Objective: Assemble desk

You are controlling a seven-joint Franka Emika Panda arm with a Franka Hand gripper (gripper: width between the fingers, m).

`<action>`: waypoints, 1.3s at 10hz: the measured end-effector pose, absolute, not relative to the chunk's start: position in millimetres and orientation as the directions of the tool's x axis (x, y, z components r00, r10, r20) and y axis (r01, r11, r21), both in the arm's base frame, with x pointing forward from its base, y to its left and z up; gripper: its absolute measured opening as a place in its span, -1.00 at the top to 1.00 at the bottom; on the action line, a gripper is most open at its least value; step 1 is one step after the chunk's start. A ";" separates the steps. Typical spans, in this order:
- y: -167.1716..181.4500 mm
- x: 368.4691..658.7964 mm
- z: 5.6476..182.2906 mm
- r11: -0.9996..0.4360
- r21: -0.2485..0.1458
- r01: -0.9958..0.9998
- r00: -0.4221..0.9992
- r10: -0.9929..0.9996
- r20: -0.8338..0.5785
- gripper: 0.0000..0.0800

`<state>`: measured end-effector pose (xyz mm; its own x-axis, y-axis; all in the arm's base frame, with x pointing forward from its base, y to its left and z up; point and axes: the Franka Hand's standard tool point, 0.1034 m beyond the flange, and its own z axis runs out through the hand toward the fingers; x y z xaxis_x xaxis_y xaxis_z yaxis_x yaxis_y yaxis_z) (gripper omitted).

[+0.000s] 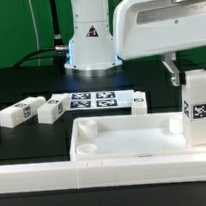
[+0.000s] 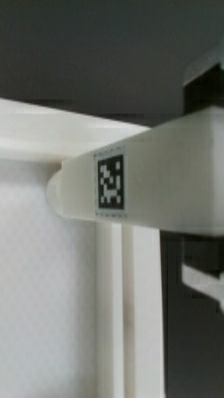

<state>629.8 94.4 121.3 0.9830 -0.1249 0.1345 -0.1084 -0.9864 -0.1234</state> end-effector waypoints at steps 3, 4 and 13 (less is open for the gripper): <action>94.4 628.7 120.6 -0.896 -0.157 -0.415 0.898 -0.431 0.087 0.27; 96.2 627.7 120.1 -0.838 -0.163 -0.521 0.842 -0.536 0.065 0.27; 100.7 627.6 119.2 -0.750 -0.176 -0.638 0.758 -0.652 0.030 -0.54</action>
Offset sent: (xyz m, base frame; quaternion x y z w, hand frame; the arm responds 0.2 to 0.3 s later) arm -0.0089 0.0157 -0.0057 -0.0100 -0.0238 0.2928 0.9558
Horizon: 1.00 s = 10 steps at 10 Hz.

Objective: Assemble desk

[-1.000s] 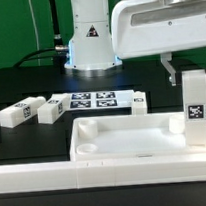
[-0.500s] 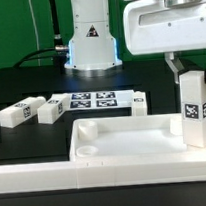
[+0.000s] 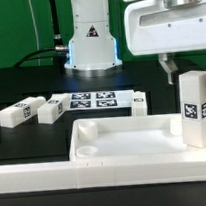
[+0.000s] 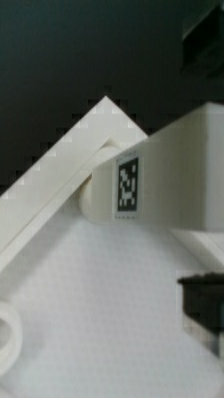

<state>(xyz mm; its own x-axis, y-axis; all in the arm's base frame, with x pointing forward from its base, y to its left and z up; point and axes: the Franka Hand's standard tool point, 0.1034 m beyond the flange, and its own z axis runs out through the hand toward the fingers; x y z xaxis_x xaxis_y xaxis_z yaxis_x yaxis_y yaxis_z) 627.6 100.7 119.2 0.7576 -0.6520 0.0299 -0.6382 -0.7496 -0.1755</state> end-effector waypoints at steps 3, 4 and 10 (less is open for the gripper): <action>101.3 628.4 117.3 -0.921 -0.153 -0.357 0.924 -0.372 0.083 -0.62; 102.3 628.1 116.8 -0.954 -0.138 -0.267 0.955 -0.281 0.092 -0.62; 98.6 630.0 117.3 -0.952 -0.046 0.302 0.946 0.293 0.141 -0.62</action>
Offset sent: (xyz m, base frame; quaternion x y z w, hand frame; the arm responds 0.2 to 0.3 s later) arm 0.0077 0.0052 -0.0015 -0.0283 -0.0081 -0.2188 0.9753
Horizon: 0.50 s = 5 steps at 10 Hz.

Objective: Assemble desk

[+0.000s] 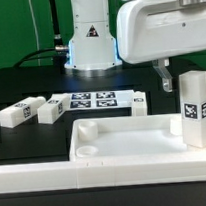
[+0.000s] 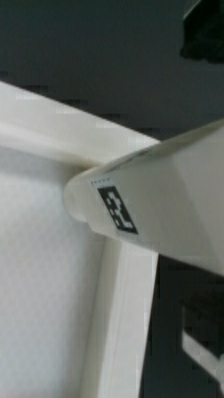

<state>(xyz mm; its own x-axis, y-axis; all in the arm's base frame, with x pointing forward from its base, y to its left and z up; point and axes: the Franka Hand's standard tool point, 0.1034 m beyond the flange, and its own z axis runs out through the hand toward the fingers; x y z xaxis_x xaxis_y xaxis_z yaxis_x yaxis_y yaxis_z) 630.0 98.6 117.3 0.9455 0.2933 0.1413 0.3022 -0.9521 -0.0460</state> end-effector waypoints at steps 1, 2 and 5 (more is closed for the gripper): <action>98.1 630.1 117.3 -0.931 -0.032 0.364 0.924 0.356 0.143 -0.62; 97.7 630.0 117.1 -0.920 -0.025 0.390 0.913 0.383 0.142 -0.55; 97.6 630.0 117.1 -0.921 -0.026 0.389 0.913 0.382 0.142 0.28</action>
Offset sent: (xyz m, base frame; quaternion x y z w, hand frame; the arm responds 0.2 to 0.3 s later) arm 0.0000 0.0000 0.0000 0.0000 0.0000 0.0000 1.0000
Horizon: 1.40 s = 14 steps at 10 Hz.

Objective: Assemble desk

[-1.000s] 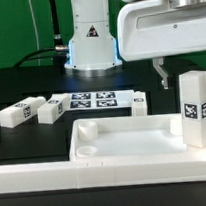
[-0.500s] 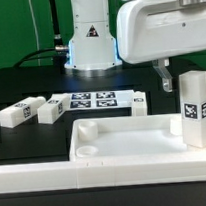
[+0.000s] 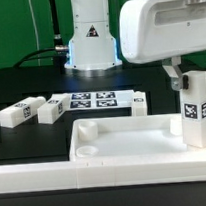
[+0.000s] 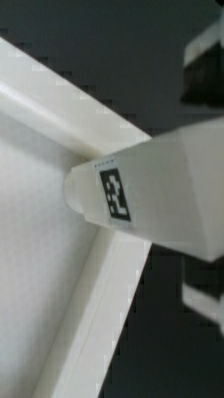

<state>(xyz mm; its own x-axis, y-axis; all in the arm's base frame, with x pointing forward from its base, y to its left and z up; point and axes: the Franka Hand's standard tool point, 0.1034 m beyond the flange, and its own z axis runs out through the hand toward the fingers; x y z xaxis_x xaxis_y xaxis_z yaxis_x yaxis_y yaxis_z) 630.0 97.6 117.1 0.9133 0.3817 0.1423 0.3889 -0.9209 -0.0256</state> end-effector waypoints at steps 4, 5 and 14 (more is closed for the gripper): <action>98.0 629.8 116.8 -0.956 -0.042 0.291 0.949 0.283 0.139 0.28; 98.6 629.4 116.4 -0.984 -0.068 0.164 0.979 0.154 0.133 0.28; 103.2 628.0 114.6 -0.649 -0.160 -0.744 0.654 -0.756 0.023 0.27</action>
Offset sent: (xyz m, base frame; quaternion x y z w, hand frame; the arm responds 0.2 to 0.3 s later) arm 0.0000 0.0000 0.0000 0.0000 0.0000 0.1296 0.9916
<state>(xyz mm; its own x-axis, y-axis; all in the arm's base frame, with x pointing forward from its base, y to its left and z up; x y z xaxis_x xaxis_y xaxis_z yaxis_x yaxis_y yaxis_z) 628.0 103.2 114.6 0.6545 -0.7557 0.0229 -0.7438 -0.6490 -0.1601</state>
